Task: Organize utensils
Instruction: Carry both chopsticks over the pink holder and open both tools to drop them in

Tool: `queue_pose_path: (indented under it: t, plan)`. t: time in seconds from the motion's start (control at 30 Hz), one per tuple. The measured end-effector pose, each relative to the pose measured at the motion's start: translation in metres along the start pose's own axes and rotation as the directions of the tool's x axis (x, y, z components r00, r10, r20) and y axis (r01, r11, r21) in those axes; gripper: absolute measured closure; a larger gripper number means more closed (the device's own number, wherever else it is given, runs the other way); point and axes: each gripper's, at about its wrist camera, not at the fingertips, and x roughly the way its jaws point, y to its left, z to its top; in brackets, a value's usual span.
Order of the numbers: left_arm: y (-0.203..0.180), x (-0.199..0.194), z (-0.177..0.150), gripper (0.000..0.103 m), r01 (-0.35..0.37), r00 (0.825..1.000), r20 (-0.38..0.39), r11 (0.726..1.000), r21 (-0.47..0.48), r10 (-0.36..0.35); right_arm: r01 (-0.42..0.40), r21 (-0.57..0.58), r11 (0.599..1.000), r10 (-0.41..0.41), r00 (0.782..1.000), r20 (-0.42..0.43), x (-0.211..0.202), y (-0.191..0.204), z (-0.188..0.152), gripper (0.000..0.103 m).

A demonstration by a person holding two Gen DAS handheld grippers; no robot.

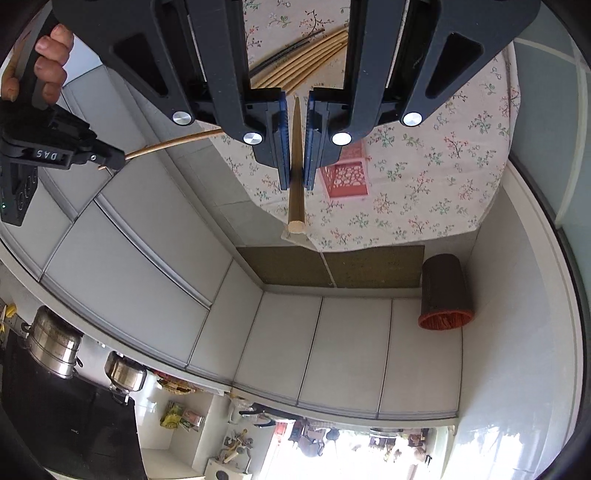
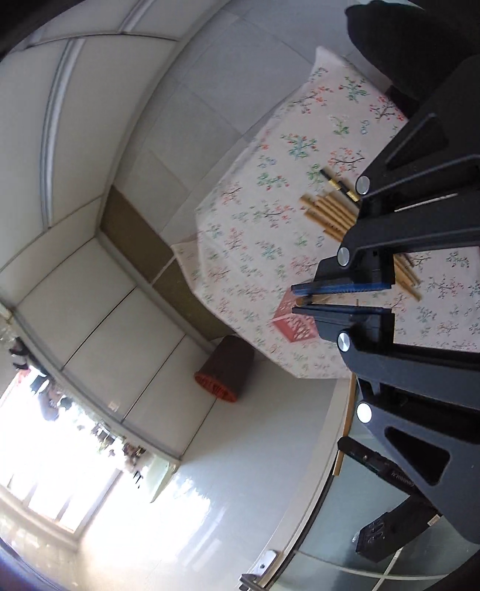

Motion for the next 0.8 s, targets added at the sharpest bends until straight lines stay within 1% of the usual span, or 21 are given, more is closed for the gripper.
queue_pose_path:
  t: [0.07, 0.17, 0.23, 0.33, 0.47, 0.57, 0.6, 0.67, 0.73, 0.8]
  plan:
    - [0.0, -0.003, 0.017, 0.097, -0.024, 0.999, 0.034, 1.0, -0.004, 0.024, -0.019, -0.014, 1.0, 0.02, 0.999, 0.047, -0.007, 0.012, 0.02, 0.097]
    - [0.0, -0.006, 0.039, 0.097, -0.054, 0.995, 0.084, 0.999, -0.008, 0.055, -0.041, -0.06, 0.997, 0.046, 0.995, 0.085, -0.007, 0.033, 0.043, 0.097]
    - [0.001, -0.002, 0.052, 0.097, -0.087, 0.99, 0.109, 0.996, -0.012, 0.088, -0.054, -0.071, 0.996, 0.06, 0.995, 0.081, 0.003, 0.043, 0.053, 0.097]
    - [0.006, 0.012, 0.063, 0.096, -0.129, 0.983, 0.131, 0.991, -0.022, 0.131, -0.065, -0.101, 0.993, 0.071, 0.996, 0.058, 0.025, 0.057, 0.061, 0.097]
    - [0.018, 0.047, 0.062, 0.096, -0.168, 0.98, 0.1, 0.985, -0.046, 0.172, -0.053, -0.159, 0.986, 0.06, 0.997, 0.043, 0.058, 0.074, 0.062, 0.097]
    - [0.034, 0.075, 0.055, 0.094, -0.155, 0.985, 0.061, 0.985, -0.071, 0.159, -0.034, -0.202, 0.979, 0.042, 0.998, 0.035, 0.084, 0.081, 0.058, 0.097]
    - [0.039, 0.083, 0.05, 0.093, -0.147, 0.987, 0.054, 0.986, -0.08, 0.152, -0.032, -0.207, 0.978, 0.038, 0.999, 0.026, 0.093, 0.082, 0.057, 0.097]
    - [0.048, 0.089, 0.043, 0.078, -0.121, 0.99, 0.057, 0.987, -0.107, 0.128, -0.026, -0.225, 0.974, 0.028, 1.0, 0.006, 0.11, 0.085, 0.055, 0.097]
    - [0.055, 0.088, 0.041, 0.069, -0.102, 0.991, 0.067, 0.986, -0.129, 0.112, -0.015, -0.256, 0.967, 0.014, 1.0, -0.005, 0.124, 0.09, 0.052, 0.097]
    - [0.06, 0.08, 0.044, 0.069, -0.098, 0.989, 0.094, 0.985, -0.145, 0.112, -0.002, -0.288, 0.957, -0.002, 1.0, -0.013, 0.135, 0.095, 0.046, 0.097]
